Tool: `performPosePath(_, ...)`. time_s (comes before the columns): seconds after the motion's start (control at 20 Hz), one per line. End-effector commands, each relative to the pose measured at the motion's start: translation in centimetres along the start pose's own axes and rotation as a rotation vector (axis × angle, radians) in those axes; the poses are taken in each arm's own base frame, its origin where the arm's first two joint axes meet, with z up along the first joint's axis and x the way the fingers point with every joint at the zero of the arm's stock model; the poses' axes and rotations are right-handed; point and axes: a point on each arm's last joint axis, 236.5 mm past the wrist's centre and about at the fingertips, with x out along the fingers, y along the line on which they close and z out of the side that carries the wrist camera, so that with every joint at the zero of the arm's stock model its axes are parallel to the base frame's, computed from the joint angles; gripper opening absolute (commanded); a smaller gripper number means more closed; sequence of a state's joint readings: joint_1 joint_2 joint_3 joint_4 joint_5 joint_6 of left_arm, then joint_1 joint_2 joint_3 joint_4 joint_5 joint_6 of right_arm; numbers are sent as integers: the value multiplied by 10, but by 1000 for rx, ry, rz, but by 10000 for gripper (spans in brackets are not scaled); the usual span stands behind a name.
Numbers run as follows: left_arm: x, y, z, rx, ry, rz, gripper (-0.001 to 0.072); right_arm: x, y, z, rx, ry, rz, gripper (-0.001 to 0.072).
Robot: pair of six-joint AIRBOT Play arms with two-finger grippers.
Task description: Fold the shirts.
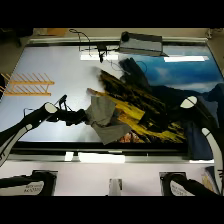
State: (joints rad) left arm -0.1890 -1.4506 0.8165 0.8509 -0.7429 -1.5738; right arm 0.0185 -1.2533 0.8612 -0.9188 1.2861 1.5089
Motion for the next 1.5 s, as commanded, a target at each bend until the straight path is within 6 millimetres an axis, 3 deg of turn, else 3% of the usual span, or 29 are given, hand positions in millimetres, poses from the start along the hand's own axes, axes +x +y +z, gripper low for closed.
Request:
performPosePath(0.0, -3, -3, -4, 65, 11, -4, 38, 39, 12, -2, -37, 23, -50, 681)
performPosePath(0.25, -18, -16, -1, 108, -21, -28, 38, 100, 31, -3, 105, 79, -1, 660)
performPosePath(0.35, -22, -18, 0, 113, -30, -33, 38, 112, 42, 1, 165, 88, 73, 661)
performPosePath(0.55, -27, -23, 2, 121, -44, -41, 38, 121, 42, 17, 241, 41, 98, 659)
performPosePath(0.6, -28, -24, 2, 123, -46, -43, 38, 121, 42, 20, 251, 29, 99, 617)
performPosePath(0.7, -32, -27, 3, 129, -56, -50, 38, 121, 47, 28, 273, -1, 124, 436)
performPosePath(0.85, -39, -37, 2, 154, -75, -65, 38, 120, 53, 29, 292, 0, 152, 20)
performPosePath(1.0, -64, -56, 6, 301, -133, -95, 38, 113, 62, 19, 131, 38, 167, 17)
performPosePath(1.15, -118, -86, 23, 390, -260, -145, 38, 73, 84, 25, -93, -52, 149, 15)
performPosePath(1.25, -174, -121, 38, 514, -408, -189, 38, 19, 110, 39, -277, -195, 109, 15)
performPosePath(1.3, -213, -143, 46, 579, -506, -216, 38, -17, 127, 47, -364, -293, 82, 16)
performPosePath(1.35, -255, -163, 53, 624, -608, -239, 38, -65, 144, 56, -438, -431, 38, 16)
performPosePath(1.45, -361, -207, 58, 694, -864, -300, 37, -186, 173, 65, -521, -770, -79, 17)
